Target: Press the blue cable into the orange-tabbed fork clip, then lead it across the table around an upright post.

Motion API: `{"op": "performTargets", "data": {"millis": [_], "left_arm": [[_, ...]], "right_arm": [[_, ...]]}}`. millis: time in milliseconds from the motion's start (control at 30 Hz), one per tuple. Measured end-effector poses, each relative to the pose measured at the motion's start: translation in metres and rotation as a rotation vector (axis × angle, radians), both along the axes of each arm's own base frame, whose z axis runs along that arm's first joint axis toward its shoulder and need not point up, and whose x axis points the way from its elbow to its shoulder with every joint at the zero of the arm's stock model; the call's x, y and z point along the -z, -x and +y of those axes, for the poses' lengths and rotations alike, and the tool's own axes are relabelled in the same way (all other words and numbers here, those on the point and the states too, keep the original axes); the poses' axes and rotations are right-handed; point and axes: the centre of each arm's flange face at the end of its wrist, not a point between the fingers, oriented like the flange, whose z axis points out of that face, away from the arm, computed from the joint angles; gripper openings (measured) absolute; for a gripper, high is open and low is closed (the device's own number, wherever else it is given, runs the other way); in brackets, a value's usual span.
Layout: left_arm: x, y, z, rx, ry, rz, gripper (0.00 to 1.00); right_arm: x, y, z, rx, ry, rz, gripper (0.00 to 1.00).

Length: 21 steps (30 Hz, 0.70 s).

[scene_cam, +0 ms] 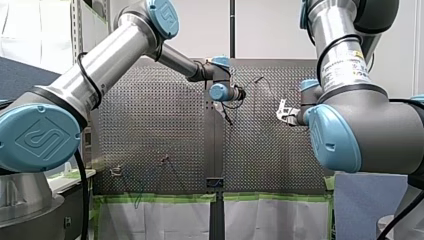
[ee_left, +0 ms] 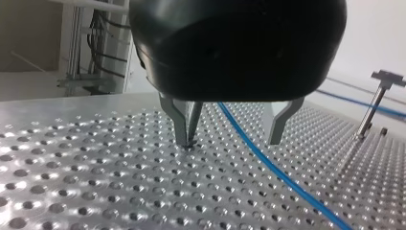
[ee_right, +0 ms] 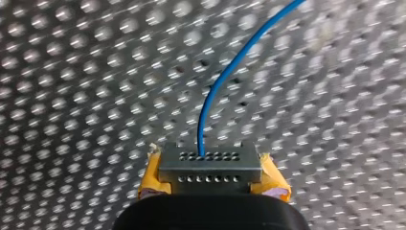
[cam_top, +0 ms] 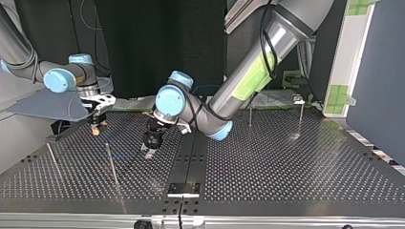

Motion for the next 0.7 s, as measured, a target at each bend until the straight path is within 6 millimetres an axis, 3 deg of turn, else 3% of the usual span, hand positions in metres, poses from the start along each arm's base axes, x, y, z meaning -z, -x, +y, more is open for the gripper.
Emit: {"op": "performTargets", "data": {"millis": [333,700], "left_arm": [[0.000,-0.003,0.006,-0.078,-0.002,0.001,0.84],[0.001,0.002,0.004,-0.094,-0.002,0.014,0.84]], "right_arm": [[0.040,0.001,-0.001,0.015,-0.050,0.030,0.00],[0.053,0.003,0.002,0.020,-0.065,0.047,0.00]]}}
